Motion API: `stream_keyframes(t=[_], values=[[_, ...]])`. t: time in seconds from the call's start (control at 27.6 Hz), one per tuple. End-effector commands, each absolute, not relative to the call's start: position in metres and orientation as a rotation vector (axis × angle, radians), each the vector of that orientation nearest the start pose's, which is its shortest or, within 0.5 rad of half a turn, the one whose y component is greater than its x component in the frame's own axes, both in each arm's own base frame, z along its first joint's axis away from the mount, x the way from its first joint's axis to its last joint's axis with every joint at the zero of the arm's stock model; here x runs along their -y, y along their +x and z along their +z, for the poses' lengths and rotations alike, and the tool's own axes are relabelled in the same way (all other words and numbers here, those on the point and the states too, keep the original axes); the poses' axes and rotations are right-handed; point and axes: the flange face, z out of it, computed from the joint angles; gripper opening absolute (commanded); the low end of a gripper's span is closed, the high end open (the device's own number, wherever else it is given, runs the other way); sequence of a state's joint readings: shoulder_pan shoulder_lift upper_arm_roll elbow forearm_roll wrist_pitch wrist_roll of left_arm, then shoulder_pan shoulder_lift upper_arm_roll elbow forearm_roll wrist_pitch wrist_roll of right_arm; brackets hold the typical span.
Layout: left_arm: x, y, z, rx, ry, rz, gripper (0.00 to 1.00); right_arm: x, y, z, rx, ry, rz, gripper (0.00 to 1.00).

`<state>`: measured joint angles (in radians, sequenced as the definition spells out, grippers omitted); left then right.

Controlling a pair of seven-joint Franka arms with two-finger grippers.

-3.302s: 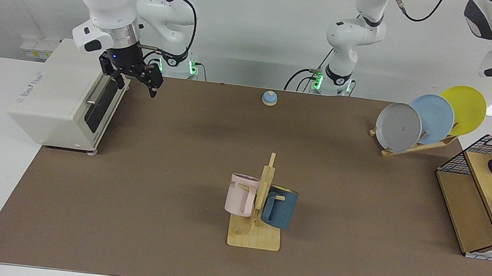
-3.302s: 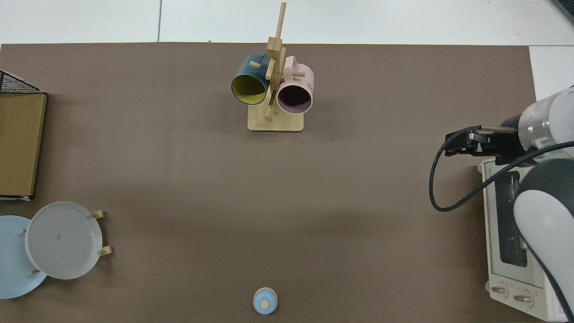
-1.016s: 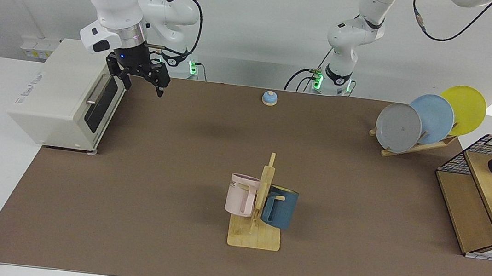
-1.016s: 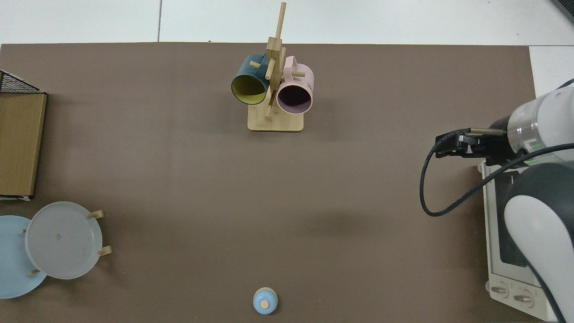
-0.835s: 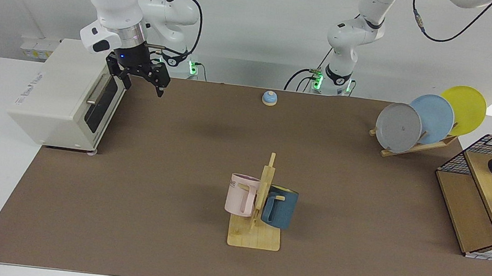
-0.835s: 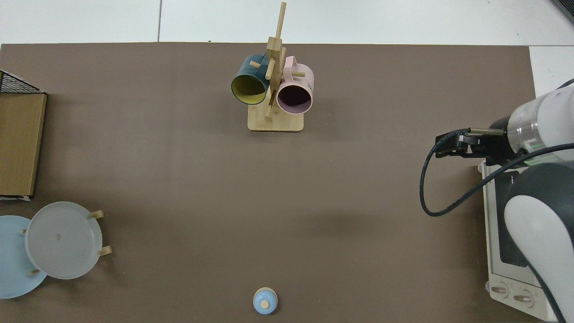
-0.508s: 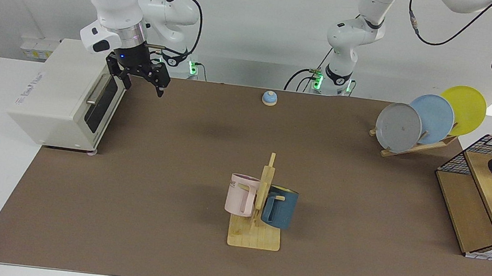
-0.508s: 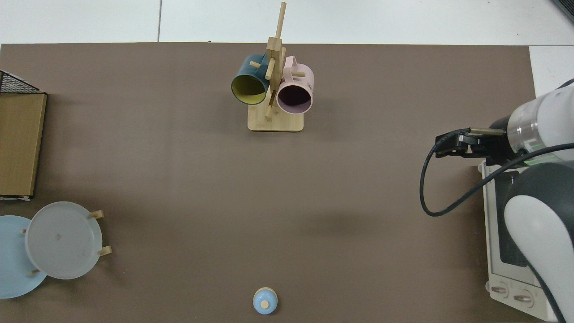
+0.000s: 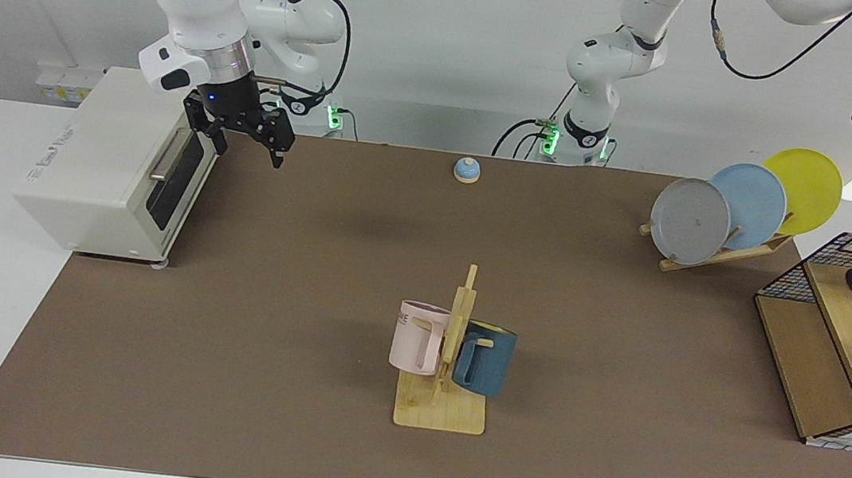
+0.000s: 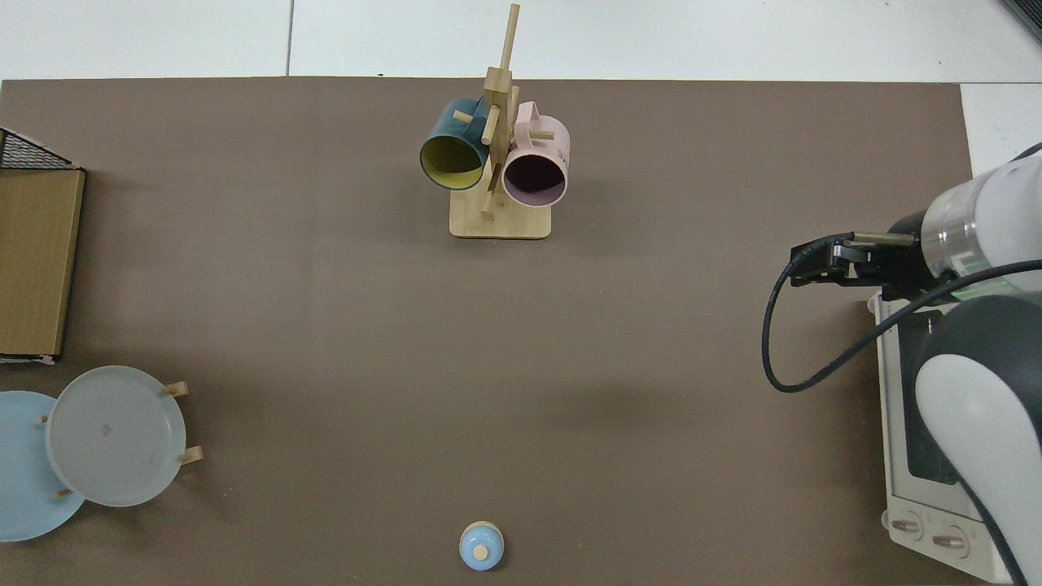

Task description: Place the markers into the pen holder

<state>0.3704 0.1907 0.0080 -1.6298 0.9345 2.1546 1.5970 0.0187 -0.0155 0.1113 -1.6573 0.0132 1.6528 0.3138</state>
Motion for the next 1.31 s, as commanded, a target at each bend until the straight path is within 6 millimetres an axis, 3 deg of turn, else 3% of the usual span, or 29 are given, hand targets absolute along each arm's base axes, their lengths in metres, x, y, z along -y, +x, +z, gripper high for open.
stream_keyframes(t=[0.0,0.18,0.47,0.73,0.98,1.27], values=[[-0.271,0.593,0.555,-1.708,-1.600,0.671,0.00,-0.074,0.550,0.603,-0.313,-3.099,-0.015,1.00],[-0.271,0.593,0.557,-1.704,-1.600,0.667,0.00,-0.073,0.551,0.603,-0.315,-3.098,-0.017,1.00],[-0.269,0.601,0.587,-1.659,-1.584,0.634,0.00,-0.073,0.550,0.603,-0.315,-3.099,-0.015,1.00],[-0.270,0.594,0.596,-1.653,-1.601,0.654,0.00,-0.073,0.550,0.602,-0.315,-3.099,-0.012,1.00],[-0.278,0.578,0.590,-1.683,-1.699,0.668,0.00,-0.073,0.550,0.603,-0.315,-3.099,-0.015,1.00],[-0.274,0.566,0.583,-1.705,-1.729,0.677,0.00,-0.074,0.550,0.603,-0.313,-3.099,-0.015,1.00]])
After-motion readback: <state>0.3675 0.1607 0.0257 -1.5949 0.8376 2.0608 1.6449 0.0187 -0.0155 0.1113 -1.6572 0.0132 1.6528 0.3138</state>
